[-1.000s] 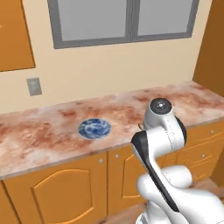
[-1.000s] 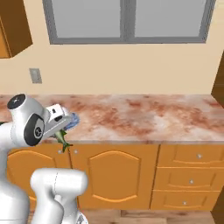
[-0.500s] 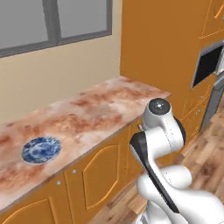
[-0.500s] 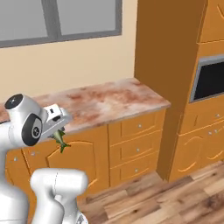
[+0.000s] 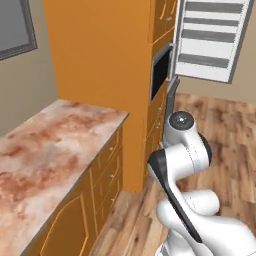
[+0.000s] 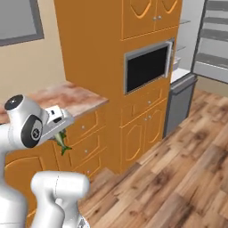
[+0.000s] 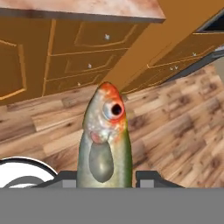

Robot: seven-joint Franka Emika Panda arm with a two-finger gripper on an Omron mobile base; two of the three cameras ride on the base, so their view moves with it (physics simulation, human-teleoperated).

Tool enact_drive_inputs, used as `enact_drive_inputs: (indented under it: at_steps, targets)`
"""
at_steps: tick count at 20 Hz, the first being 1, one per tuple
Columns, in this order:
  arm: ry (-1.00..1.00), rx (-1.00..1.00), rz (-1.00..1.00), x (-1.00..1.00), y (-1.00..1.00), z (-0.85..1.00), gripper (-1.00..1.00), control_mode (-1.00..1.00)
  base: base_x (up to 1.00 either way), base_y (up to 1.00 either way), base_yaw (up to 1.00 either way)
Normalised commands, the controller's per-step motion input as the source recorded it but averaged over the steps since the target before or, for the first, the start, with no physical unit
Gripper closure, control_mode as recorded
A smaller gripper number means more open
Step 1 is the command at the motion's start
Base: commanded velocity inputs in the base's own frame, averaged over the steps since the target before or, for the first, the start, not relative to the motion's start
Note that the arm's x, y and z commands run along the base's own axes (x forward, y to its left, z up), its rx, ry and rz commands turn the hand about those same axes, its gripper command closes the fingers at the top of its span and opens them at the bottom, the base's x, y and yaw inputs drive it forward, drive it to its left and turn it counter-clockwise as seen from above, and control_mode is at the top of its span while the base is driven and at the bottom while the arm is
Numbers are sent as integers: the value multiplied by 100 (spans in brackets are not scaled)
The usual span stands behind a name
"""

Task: Place the fish on the counter behind the older fish on the same shelf of the fridge to maintain FIFO order. Close the fridge door when finished.

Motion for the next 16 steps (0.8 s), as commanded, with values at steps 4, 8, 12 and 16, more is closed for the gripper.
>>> enact_drive_inputs:
  at_steps: [4, 8, 12, 16]
  targets:
    - [0, 0, 0, 0, 0, 0, 100, 100, 100, -78, -28]
    - [0, 0, 0, 0, 0, 0, 100, 100, 100, -70, -7]
    - [0, 0, 0, 0, 0, 0, 100, 100, 100, -75, 1]
    - [0, 0, 0, 0, 0, 0, 100, 100, 100, -75, 11]
